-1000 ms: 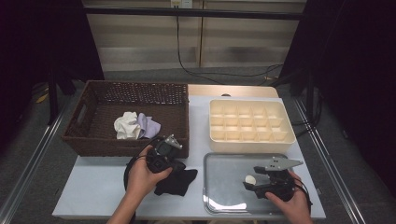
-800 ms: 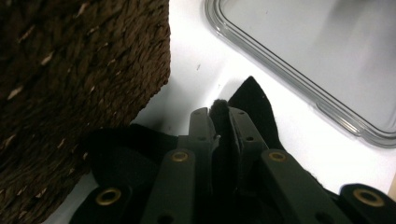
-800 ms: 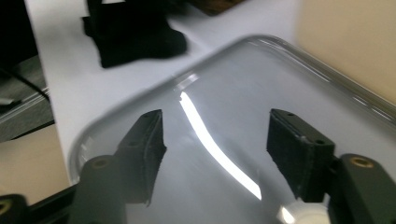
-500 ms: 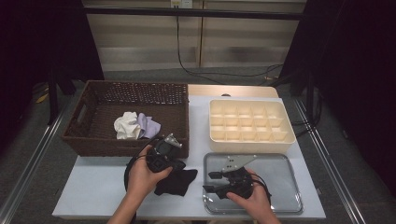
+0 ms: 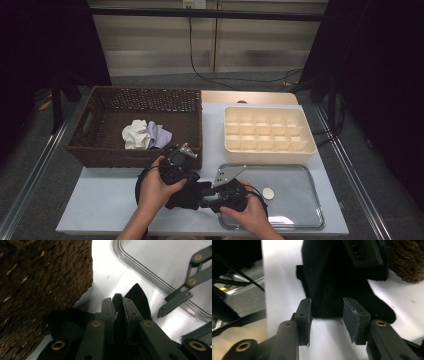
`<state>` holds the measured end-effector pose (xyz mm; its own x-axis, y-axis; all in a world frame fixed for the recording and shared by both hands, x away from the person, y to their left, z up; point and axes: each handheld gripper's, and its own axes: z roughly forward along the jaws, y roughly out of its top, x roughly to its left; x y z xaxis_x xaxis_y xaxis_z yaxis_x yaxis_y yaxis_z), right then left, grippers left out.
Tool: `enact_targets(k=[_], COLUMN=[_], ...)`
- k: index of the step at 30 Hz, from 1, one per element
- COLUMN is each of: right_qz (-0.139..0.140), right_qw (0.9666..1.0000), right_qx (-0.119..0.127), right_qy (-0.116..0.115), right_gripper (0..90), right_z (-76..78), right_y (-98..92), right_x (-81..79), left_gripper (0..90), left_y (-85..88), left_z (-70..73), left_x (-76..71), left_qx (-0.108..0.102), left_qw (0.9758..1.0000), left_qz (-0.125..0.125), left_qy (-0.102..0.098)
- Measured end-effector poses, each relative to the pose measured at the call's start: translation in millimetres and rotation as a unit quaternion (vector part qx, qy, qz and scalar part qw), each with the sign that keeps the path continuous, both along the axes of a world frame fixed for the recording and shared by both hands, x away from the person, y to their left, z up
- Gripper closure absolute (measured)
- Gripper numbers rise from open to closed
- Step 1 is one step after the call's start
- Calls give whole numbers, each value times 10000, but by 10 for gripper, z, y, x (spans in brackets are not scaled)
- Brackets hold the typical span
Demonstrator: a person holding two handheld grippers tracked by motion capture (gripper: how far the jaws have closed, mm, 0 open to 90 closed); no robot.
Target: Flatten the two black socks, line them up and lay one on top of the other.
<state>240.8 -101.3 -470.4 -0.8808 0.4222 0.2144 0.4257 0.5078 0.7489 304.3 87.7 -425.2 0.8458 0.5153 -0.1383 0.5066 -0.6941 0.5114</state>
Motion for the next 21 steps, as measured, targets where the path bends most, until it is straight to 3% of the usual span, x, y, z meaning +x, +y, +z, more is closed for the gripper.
enact_targets(k=[6,11,15,17,21], right_qz=[119,252,178,121,-177], right_qw=[9999,9993,9994,9997,9997], right_qx=[68,106,76,5,-79], right_qy=[83,246,301,205,135], right_gripper=[714,900,900,900,900], right_z=[-34,-35,-18,0,46], right_y=[93,144,120,72,-134], right_x=[29,52,70,81,131], left_gripper=[810,810,810,810,810], left_y=[27,44,76,103,185], left_z=[12,33,62,83,170], left_x=[4,3,1,-4,-17], left_qx=[-29,-93,-140,-209,-337], left_qw=[10000,9999,9999,9998,9992], left_qz=[45,62,22,52,164], left_qy=[9,-9,-28,-41,-123])
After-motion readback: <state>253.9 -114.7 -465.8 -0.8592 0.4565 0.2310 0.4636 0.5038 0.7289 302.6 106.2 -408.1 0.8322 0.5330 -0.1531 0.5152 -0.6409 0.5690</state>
